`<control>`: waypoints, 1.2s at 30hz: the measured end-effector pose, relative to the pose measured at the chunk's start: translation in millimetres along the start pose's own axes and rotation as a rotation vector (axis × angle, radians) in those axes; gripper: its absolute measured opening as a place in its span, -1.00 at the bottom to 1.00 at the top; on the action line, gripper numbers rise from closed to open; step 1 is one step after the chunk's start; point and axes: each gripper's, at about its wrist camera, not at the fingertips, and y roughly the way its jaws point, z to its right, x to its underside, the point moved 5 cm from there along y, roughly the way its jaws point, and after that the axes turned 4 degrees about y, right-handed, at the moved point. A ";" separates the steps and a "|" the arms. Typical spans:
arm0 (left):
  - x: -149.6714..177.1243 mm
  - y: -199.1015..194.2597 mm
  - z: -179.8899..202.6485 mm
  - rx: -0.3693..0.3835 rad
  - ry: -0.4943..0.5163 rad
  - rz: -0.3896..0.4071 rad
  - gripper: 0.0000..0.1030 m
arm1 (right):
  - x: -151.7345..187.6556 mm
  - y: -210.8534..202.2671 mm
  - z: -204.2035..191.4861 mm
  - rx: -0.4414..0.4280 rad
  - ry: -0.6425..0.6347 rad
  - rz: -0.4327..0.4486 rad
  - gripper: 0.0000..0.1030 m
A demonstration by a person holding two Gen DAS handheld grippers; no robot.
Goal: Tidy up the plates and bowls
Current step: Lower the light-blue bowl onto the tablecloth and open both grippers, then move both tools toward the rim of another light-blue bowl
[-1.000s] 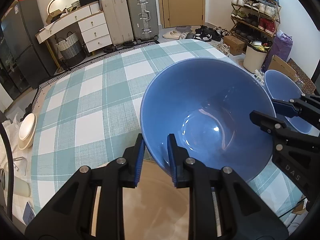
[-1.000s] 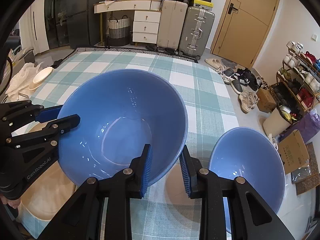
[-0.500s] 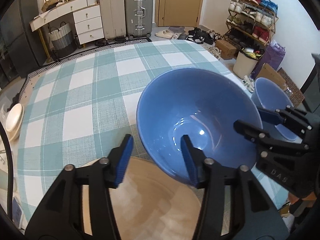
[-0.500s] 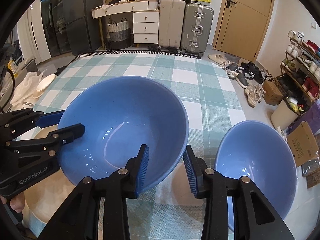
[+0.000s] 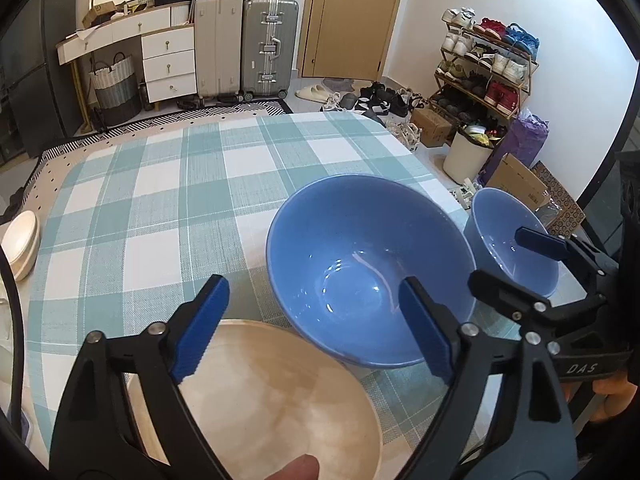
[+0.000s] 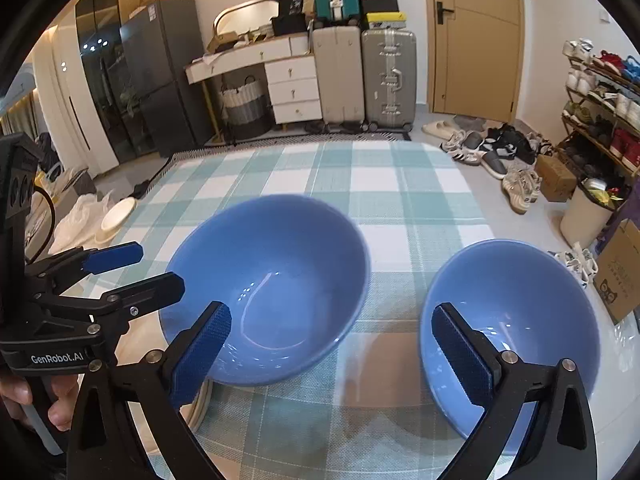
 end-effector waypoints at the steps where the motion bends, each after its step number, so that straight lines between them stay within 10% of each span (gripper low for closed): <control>1: -0.3 -1.9 2.2 0.000 0.002 0.001 0.99 | 1.1 -5.8 2.0 0.004 0.006 0.009 0.99; 16: -6.6 -21.3 71.8 0.089 0.039 0.051 0.96 | 6.0 -94.4 68.0 0.139 0.098 0.186 0.99; 36: -3.9 21.7 167.5 0.151 0.133 0.001 0.96 | 13.6 -127.9 154.6 0.180 0.255 0.207 0.99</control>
